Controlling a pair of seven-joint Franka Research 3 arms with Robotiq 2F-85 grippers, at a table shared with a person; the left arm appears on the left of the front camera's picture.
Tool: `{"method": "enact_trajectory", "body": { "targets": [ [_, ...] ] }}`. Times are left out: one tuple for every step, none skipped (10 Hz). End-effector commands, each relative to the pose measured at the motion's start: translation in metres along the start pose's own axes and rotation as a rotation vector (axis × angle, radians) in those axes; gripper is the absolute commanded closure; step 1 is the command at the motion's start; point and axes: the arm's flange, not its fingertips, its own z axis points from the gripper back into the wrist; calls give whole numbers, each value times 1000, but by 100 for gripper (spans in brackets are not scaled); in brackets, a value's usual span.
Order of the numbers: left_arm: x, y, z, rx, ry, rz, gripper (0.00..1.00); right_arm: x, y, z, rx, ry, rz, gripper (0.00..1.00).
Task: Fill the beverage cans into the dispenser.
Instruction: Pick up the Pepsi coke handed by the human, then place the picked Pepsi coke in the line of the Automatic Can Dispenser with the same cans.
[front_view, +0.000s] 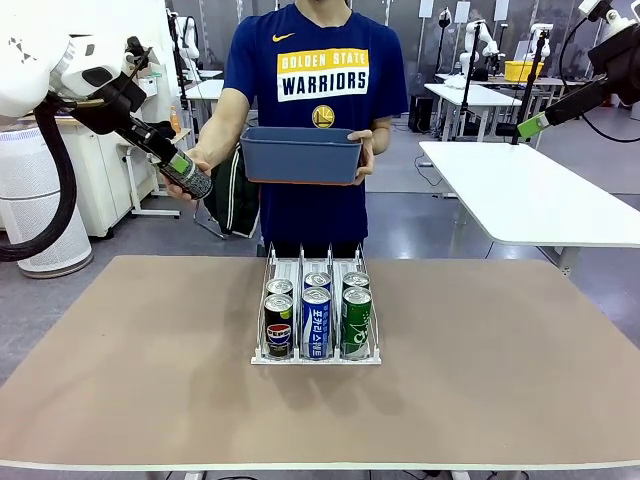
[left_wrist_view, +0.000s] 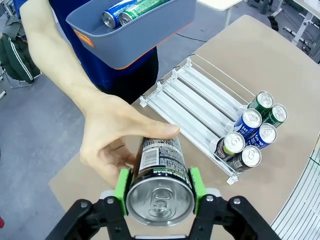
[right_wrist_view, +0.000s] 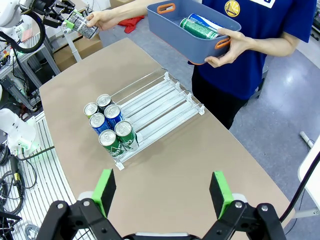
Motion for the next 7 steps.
{"method": "enact_trajectory", "body": {
  "targets": [
    [-3,-6,1,-1,10,22,62,-1,-2,-2,27,-16,16,0],
    [-1,-2,-1,-6,1,22,80,-1,-2,-2,27,-16,16,0],
    [0,0,0,-1,0,2,80,-1,-2,-2,27,-16,16,0],
    [0,0,0,-1,0,2,80,-1,-2,-2,27,-16,16,0],
    [0,0,0,-1,0,2,80,-1,-2,-2,27,-16,16,0],
    [0,0,0,-1,0,2,80,-1,-2,-2,27,-16,16,0],
    [0,0,0,-1,0,2,80,-1,-2,-2,27,-16,16,0]
  ]
}}
